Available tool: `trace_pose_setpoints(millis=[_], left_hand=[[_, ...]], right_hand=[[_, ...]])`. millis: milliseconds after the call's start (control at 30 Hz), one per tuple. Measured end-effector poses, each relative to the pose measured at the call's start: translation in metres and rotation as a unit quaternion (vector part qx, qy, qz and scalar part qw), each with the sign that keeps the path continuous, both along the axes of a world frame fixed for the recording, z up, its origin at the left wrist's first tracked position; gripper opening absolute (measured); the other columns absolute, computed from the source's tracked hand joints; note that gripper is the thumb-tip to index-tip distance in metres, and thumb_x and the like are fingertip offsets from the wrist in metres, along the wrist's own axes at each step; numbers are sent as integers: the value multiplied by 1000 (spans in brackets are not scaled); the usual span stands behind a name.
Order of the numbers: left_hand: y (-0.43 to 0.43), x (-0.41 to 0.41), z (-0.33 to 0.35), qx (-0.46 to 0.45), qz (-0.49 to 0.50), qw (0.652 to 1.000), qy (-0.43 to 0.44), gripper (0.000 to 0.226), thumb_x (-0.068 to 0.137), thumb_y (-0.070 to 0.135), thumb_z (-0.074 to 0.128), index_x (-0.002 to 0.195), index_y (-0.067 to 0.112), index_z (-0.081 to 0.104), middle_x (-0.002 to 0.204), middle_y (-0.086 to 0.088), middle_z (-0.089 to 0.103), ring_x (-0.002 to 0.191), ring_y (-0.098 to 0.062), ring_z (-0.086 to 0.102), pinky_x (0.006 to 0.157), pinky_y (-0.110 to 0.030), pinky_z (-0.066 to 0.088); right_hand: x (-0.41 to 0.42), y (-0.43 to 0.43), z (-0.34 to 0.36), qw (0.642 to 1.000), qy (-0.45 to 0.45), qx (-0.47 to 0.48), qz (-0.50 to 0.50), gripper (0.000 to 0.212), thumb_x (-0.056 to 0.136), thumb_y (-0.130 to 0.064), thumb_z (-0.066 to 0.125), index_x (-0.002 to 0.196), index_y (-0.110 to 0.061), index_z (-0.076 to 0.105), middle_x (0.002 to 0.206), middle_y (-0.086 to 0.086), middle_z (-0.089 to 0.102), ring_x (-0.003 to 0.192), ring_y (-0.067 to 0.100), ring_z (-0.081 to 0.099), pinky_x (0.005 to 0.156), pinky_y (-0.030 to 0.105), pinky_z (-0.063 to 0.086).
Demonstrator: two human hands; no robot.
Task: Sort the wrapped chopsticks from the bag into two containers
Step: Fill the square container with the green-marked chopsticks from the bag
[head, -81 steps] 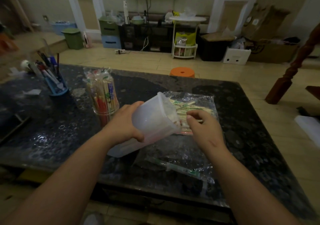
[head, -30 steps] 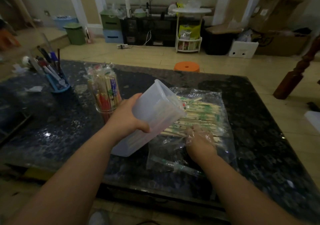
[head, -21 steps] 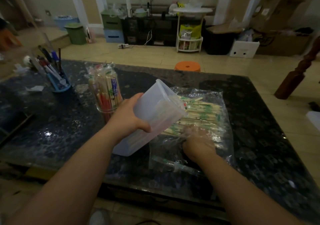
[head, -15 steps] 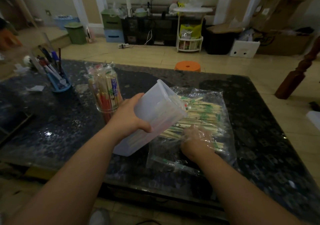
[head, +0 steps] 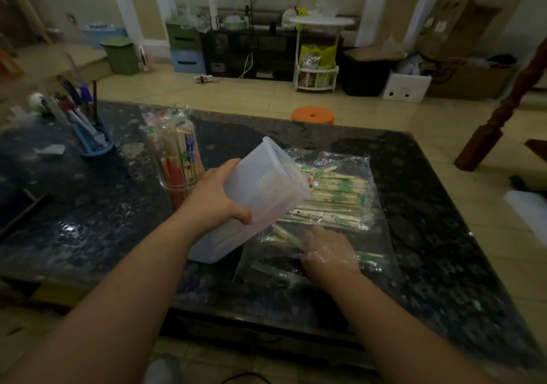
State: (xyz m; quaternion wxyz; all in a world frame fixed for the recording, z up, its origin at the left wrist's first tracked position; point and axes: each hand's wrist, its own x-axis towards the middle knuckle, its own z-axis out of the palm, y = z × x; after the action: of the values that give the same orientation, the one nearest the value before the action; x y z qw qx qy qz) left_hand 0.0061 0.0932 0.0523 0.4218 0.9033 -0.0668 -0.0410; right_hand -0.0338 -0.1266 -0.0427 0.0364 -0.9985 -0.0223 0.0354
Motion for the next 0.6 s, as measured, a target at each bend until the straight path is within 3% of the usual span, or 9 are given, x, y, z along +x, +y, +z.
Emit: trace_pose_setpoints(millis=[100,300,500,600], left_hand=[[1,0,0,0,0,1000,11,107,60,20,88,149,41,32,136,3,39,121,-23,42,98,-49,43],[3,-4,0,-18,7,1000,3,105,58,17,88,146,41,35,136,1,42,121,-26,44,98,-51,45],[4,-7,0,-36,4,999,4,103,63,13,87,148,38,35,136,2,42,122,-25,44,94,-46,43],[3,-9,-1,-39,4,999,-1,103,62,15,87,148,38,35,137,1,43,122,-25,44,94,-47,43]], right_hand=[[-14,5,8,1000,-11,-16,16,31,96,-19,48,126,-19,52,124,6,49,110,30,52,89,39,44],[-39,16,33,995,-26,-52,78,39,95,-16,50,133,-20,45,119,9,63,105,31,63,81,37,48],[-45,15,58,986,30,-94,133,26,91,-19,58,116,-20,65,107,9,68,96,32,66,79,39,51],[-49,14,76,984,34,-90,149,23,91,-27,61,113,-23,65,103,9,67,94,32,65,74,38,50]])
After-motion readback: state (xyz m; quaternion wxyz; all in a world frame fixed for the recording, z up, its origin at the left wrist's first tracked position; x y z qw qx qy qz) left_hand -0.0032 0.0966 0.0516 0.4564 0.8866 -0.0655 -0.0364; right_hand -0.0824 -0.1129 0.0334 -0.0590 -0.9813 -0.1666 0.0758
